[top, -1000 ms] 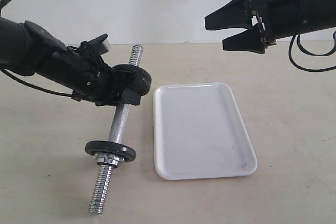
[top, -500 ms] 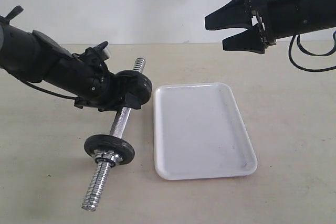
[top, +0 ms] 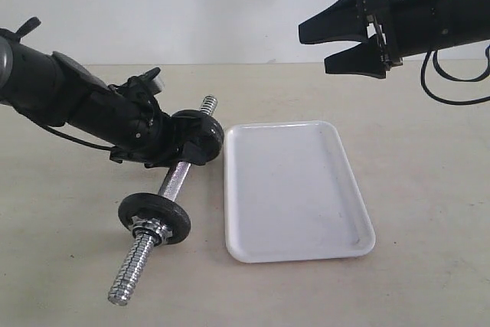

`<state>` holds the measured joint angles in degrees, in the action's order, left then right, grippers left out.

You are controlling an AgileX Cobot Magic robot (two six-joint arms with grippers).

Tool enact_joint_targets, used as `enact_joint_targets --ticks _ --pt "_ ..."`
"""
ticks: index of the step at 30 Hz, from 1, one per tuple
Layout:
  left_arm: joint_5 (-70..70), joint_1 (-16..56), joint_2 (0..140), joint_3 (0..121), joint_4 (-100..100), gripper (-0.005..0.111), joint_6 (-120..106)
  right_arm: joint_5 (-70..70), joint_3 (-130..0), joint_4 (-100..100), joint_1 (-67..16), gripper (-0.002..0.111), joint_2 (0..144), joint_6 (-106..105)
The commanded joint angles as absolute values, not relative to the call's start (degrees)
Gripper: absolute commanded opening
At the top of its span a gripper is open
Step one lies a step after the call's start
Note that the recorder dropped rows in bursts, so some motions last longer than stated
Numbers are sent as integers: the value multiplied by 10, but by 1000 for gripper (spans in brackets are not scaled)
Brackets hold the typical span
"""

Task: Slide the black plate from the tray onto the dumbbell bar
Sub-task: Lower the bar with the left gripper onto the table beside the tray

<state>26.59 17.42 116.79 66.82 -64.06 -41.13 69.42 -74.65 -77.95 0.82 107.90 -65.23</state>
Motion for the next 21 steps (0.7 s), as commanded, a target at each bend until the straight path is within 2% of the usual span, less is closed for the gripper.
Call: enact_joint_targets --ticks 1,21 --pt "249 176 1135 687 -697 4 -420 700 -750 -777 11 103 1069 -652" --pt "225 176 1135 687 -740 4 -397 700 -750 -777 11 103 1069 -652"
